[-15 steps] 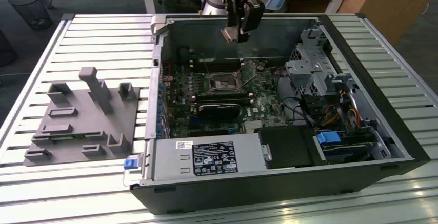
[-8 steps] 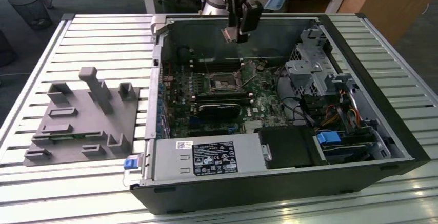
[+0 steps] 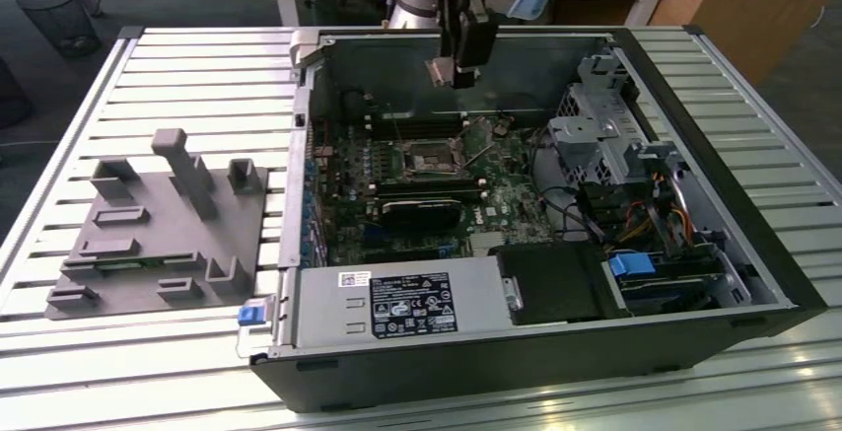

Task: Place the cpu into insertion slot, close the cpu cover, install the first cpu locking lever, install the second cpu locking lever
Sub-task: 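Place the cpu into insertion slot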

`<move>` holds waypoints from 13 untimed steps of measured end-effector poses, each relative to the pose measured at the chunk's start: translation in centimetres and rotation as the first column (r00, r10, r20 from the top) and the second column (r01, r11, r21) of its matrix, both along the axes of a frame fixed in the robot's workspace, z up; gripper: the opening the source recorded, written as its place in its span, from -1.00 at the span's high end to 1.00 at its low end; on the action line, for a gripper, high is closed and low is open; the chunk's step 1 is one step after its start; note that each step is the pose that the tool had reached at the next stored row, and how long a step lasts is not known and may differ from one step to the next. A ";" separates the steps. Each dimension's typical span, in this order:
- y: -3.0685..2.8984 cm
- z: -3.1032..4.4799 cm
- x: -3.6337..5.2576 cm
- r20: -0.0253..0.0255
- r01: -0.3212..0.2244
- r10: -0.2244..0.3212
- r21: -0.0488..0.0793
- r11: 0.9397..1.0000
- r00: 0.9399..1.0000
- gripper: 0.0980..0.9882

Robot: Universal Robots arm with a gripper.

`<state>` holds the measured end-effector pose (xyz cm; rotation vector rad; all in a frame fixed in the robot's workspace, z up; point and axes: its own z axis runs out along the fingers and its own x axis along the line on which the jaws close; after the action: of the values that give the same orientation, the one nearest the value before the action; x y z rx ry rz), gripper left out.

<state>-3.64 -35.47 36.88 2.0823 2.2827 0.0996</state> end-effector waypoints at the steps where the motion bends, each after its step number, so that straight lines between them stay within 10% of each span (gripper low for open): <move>1: 0.02 -0.10 0.00 -0.002 0.011 -0.011 -0.001 1.000 1.000 0.00; 13: 0.87 -2.02 -0.01 -0.015 0.068 -0.068 -0.005 0.998 0.998 0.00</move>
<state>-3.65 -34.59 34.87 2.1635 2.2157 0.0762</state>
